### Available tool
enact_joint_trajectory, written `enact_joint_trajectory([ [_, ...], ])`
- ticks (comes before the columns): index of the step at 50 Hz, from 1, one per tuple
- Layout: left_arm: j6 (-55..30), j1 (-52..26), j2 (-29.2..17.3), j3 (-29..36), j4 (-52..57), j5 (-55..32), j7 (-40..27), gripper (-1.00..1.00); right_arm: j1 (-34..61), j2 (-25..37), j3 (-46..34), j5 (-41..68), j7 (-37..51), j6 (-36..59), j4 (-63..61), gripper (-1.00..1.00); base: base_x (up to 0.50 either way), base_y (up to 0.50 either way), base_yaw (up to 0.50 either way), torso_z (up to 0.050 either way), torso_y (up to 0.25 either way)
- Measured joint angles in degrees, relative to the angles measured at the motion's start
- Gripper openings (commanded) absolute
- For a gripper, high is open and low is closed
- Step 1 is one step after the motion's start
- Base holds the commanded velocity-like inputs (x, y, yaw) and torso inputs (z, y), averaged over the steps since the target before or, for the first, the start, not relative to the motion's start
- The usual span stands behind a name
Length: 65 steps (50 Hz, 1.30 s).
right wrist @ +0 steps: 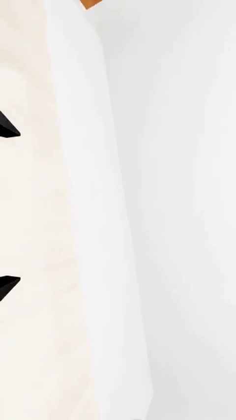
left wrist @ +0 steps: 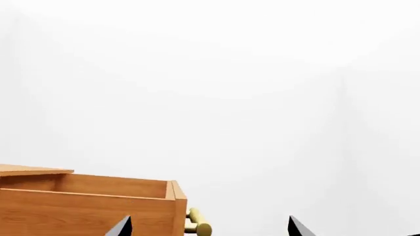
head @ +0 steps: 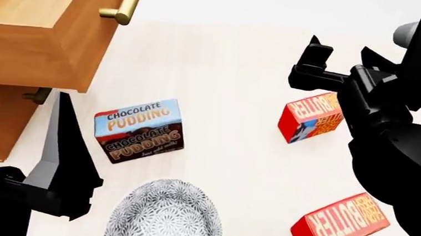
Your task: Put the butter at the front in the top drawer of the cabinet and close it.
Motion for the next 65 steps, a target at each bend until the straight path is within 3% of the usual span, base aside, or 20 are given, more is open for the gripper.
enact_joint_trajectory([
  [17,1.6,1.2,-0.5,0.0,0.1,-0.2,0.1,1.0,1.9,-0.8,1.6,2.0,3.3,1.4,0.6,1.0,0.0,0.0,0.0,0.0,-0.128],
  [47,5.1,2.9,-0.9,-0.6,-0.9,-1.2,0.4,1.0,12.3,-9.9,11.2,11.0,31.3,12.4,10.0,1.0,0.0,0.0,0.0,0.0,0.0],
  [65,6.7,3.7,-1.4,-1.1,-1.3,-1.8,0.3,1.0,15.1,-13.6,12.8,12.4,37.4,11.4,18.3,1.0,0.0,0.0,0.0,0.0,0.0],
])
